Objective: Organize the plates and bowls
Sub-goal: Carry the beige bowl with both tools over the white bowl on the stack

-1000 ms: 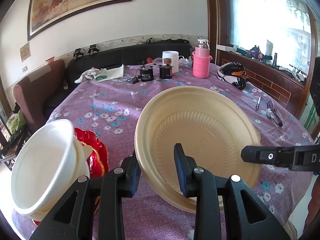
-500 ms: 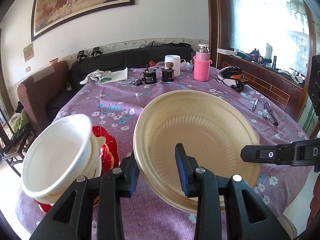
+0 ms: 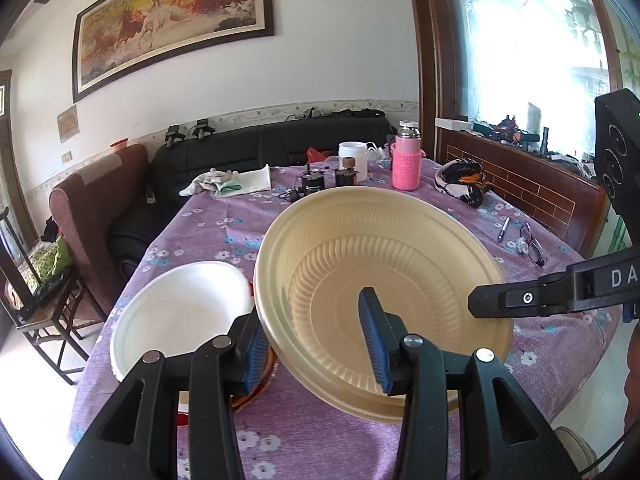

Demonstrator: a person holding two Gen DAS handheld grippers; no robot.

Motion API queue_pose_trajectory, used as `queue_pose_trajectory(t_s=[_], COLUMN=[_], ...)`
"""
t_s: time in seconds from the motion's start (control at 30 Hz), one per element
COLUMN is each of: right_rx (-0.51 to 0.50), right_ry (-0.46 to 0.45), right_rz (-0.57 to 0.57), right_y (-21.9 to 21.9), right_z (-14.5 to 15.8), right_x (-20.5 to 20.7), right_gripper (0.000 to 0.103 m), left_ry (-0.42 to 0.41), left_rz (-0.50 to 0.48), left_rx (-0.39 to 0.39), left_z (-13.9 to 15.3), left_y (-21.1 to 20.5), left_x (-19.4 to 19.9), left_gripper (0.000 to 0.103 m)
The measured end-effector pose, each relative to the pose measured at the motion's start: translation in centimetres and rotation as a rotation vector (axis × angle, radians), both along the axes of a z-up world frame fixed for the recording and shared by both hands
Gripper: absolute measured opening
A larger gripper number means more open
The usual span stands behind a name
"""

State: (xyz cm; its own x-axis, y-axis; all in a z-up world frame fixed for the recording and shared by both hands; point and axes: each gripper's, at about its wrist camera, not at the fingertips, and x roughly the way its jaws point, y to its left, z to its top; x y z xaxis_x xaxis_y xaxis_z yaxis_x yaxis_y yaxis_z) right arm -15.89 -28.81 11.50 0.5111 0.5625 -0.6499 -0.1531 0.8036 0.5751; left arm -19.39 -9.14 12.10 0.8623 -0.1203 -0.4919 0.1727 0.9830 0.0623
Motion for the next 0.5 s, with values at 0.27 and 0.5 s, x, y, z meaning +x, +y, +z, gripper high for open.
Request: queue_pose_trajectory(t_s=[0.27, 0.5], right_rx=[-0.012, -0.024], right_ry=[0.019, 0.053], right_rz=[0.107, 0.178], right_y=[4.8, 9.8], right_z=[2.8, 3.5], right_x=[2.3, 4.7], right_gripper=[0.019, 0.019], left_ry=[0.010, 0.021], left_rz=[0.079, 0.161], left_rx=[-0.038, -0.078], left_z=[2.0, 2.6], left_y=[5.1, 9.6], left_x=[1.0, 2.0], left_gripper=[0.041, 0.041])
